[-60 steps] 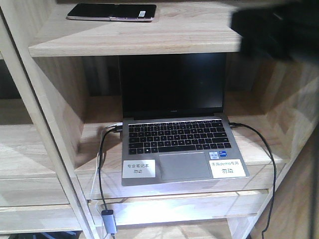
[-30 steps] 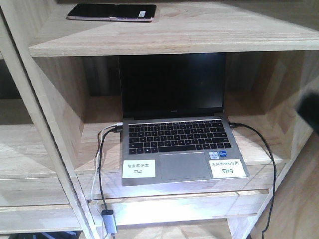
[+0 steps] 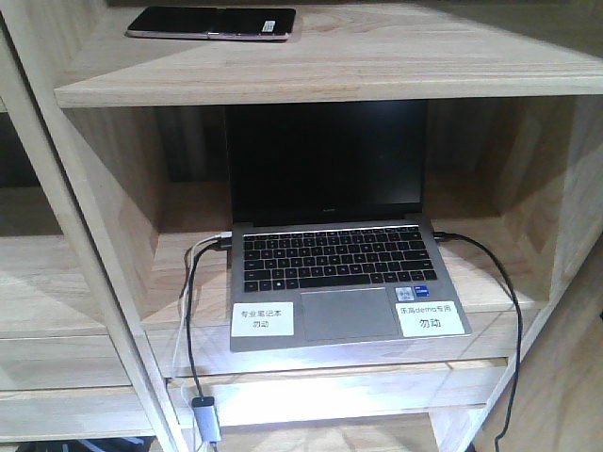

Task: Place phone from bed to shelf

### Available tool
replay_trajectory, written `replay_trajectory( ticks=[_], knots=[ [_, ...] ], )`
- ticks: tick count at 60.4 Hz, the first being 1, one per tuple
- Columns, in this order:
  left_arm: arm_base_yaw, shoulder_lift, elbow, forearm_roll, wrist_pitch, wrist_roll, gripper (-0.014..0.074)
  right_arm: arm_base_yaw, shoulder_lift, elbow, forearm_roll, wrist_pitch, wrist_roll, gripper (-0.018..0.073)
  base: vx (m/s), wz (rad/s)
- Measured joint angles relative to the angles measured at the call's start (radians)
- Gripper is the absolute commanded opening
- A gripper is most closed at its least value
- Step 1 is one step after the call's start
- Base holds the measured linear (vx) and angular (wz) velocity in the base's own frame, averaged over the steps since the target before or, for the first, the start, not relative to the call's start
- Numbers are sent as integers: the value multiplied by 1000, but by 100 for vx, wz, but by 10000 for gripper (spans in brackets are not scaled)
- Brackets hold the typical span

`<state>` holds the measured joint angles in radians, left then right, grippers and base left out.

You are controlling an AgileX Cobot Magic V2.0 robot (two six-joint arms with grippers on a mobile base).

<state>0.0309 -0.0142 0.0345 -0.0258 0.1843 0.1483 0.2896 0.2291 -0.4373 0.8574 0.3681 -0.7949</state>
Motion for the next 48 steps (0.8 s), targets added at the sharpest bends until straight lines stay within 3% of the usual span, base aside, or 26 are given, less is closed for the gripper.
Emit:
replay_trajectory(
  ticks=[39, 48],
  knots=[
    [0, 0, 0, 0, 0, 0, 1, 0, -1, 0, 0, -3, 1, -6, 0, 0],
    [0, 0, 0, 0, 0, 0, 1, 0, -1, 0, -30, -12, 47, -6, 0, 0]
  ],
)
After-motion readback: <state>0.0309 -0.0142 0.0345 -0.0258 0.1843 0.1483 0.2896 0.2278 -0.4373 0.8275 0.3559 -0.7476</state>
